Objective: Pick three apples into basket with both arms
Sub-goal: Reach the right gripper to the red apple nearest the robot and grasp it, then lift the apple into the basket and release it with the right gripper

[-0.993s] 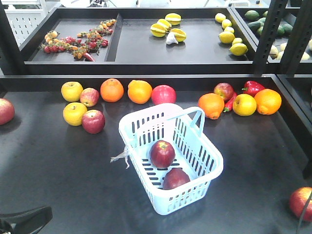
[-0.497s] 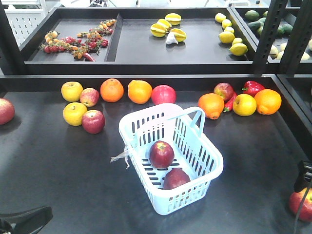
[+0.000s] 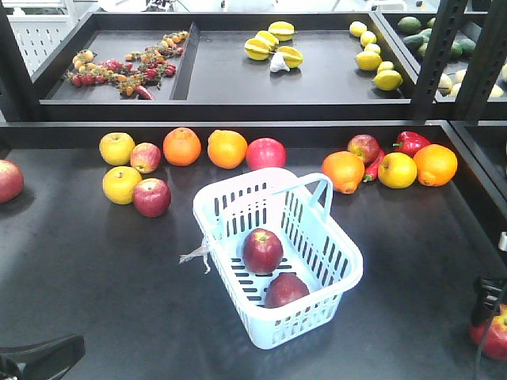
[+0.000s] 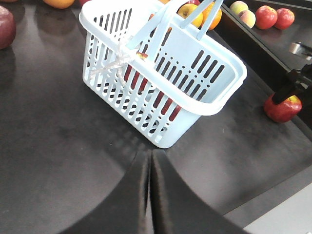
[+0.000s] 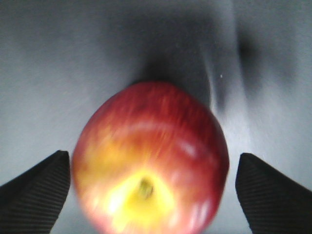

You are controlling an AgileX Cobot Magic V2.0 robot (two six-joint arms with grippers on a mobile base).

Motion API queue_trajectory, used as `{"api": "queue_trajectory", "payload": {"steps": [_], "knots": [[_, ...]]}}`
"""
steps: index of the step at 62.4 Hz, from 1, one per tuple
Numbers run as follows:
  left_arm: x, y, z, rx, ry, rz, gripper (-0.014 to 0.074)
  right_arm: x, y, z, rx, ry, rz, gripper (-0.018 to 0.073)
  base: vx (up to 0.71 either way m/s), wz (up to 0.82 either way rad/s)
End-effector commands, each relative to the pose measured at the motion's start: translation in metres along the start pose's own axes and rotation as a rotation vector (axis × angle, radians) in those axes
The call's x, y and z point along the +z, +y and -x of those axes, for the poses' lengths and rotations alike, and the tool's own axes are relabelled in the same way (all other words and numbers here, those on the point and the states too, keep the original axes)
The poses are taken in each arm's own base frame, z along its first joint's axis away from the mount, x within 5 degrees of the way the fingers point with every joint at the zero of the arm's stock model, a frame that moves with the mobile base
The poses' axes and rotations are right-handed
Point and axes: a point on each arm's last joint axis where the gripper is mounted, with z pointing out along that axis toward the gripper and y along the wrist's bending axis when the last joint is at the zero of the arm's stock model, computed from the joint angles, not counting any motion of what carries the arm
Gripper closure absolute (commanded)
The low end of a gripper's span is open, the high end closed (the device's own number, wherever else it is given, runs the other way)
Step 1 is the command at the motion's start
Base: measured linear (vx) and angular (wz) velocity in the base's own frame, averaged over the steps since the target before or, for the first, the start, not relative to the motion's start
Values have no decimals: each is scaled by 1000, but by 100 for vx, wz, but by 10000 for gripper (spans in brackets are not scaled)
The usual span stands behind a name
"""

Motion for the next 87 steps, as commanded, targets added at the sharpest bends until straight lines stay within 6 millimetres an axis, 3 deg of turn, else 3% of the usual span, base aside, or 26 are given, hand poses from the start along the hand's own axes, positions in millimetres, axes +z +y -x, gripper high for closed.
{"api": "queue_trajectory", "payload": {"steps": [1, 12, 24, 33, 42, 52, 59, 68, 80, 87], "knots": [[-1, -2, 11, -19, -54, 4, 603, -15, -1, 7, -1, -63, -14, -72, 0, 0], [-1, -2, 11, -19, -54, 4, 603, -13, -1, 6, 3, -55, -7, 15, 0, 0], [-1, -2, 11, -19, -54, 4, 603, -27, 8, 6, 13, -86, 59, 245, 0, 0], [-1, -2, 11, -19, -54, 4, 603, -64, 24, 4, -37, -207, 155, 428, 0, 0], [-1, -2, 11, -19, -54, 4, 603, -115, 44, -9, -101, -349, 254, 567, 0, 0], [-1, -2, 11, -19, -54, 4, 603, -166, 71, -31, -169, -474, 404, 566, 0, 0], [-1, -2, 11, -19, -54, 4, 603, -183, 96, -43, -254, -507, 476, 564, 0, 0], [-1, -2, 11, -19, -54, 4, 603, -182, 139, -50, -378, -480, 518, 564, 0, 0], [-1, -2, 11, -19, -54, 4, 603, -165, 212, -57, -547, -500, 530, 564, 0, 0], [-1, -2, 10, -19, -53, 3, 603, -149, 244, -57, -601, -539, 504, 564, 0, 0]]}}
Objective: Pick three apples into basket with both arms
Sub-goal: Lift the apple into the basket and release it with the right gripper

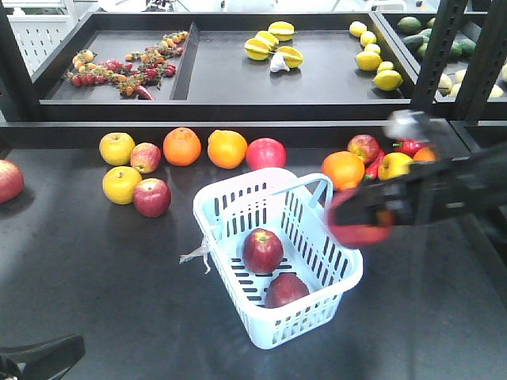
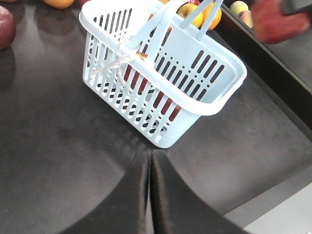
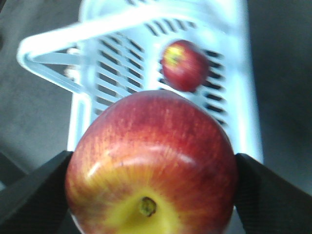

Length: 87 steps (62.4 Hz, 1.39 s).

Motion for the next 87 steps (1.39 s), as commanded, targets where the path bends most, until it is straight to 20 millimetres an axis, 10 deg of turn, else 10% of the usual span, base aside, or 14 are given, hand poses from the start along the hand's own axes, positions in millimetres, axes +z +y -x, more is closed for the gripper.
{"api": "queue_trajectory", "payload": {"steps": [1, 23, 52, 73, 87], "knots": [[-1, -2, 10, -19, -53, 3, 603, 8, 21, 15, -46, -104, -5, 564, 0, 0], [-1, -2, 10, -19, -50, 2, 603, 67, 21, 7, -136, -14, -13, 451, 0, 0], [-1, -2, 10, -19, -50, 2, 603, 71, 18, 8, -150, -32, -18, -106, 0, 0], [-1, -2, 10, -19, -50, 2, 603, 71, 21, 5, -142, -6, 10, 1, 0, 0], [-1, -2, 10, -18, -50, 2, 603, 67, 30, -2, -158, 76, 98, 387, 0, 0]]}}
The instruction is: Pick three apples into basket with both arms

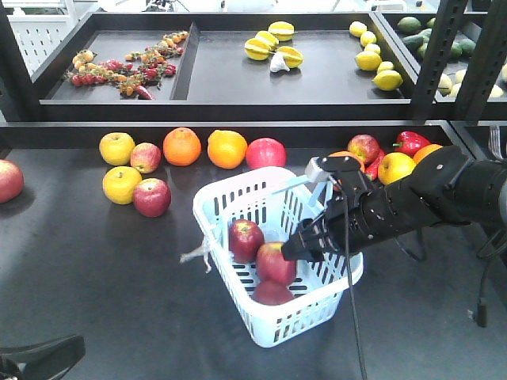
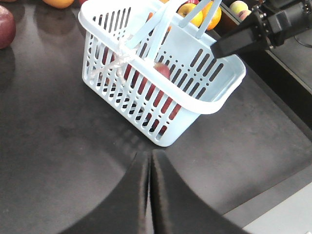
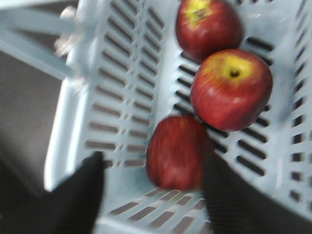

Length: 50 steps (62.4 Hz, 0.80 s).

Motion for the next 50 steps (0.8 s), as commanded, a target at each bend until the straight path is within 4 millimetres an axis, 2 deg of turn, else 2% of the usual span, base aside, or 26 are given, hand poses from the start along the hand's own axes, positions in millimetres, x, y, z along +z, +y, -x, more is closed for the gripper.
{"api": "queue_trajectory", "payload": {"steps": [1, 5, 6, 12, 18, 25, 32, 38, 42, 50], "knots": [[-1, -2, 10, -18, -51, 2, 603, -22, 17, 10, -40, -48, 50, 417, 0, 0], [-1, -2, 10, -18, -51, 2, 603, -31, 25, 10, -86, -46, 78, 566, 0, 0], [-1, -2, 10, -18, -51, 2, 603, -33, 27, 10, -96, -48, 83, 575, 0, 0], [-1, -2, 10, -18, -51, 2, 603, -54, 41, 10, -148, -70, 111, 568, 0, 0], [-1, -2, 10, -18, -51, 2, 603, -84, 62, 6, -217, -108, 136, 564, 0, 0], [-1, -3, 10, -18, -43, -2, 603, -121, 86, -8, -315, -181, 122, 564, 0, 0], [-1, -3, 9, -18, -31, -8, 603, -153, 104, -36, -383, -258, 71, 564, 0, 0], [-1, -4, 7, -18, -15, -17, 603, -171, 114, -71, -415, -328, 6, 564, 0, 0], [-1, -4, 7, -18, -10, -20, 603, -179, 116, -97, -411, -381, -60, 564, 0, 0], [-1, -4, 7, -18, -9, -20, 603, -183, 110, -147, -377, -467, -202, 564, 0, 0]]}}
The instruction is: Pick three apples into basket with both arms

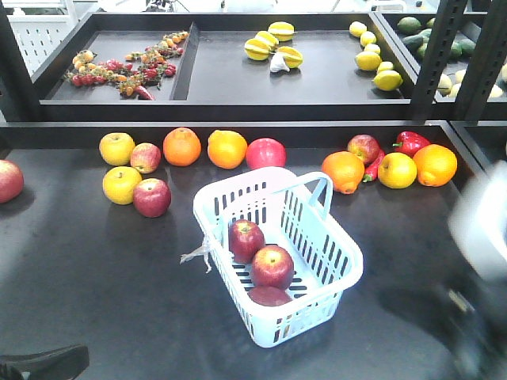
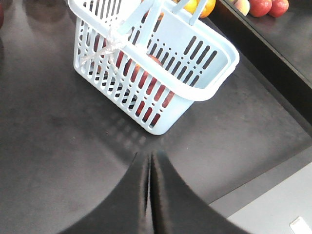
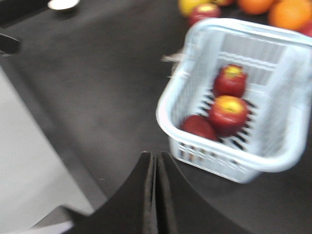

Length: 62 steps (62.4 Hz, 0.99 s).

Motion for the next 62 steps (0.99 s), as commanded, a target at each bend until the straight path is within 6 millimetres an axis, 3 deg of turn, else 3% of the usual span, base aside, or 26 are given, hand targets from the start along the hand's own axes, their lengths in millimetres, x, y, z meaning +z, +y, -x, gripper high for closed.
{"api": "queue_trajectory", "payload": {"steps": [1, 9, 20, 62], "knots": [[-1, -2, 10, -17, -50, 2, 603, -18, 4, -17, 9, -111, -144, 564, 0, 0], [-1, -2, 10, -17, -52, 2, 603, -35, 9, -47, 29, -204, -312, 561, 0, 0], [-1, -2, 11, -17, -56, 5, 603, -40, 6, -68, 74, -213, -422, 561, 0, 0], [-1, -2, 10, -19, -49, 1, 603, -40, 5, -69, 74, -205, -433, 561, 0, 0]]}}
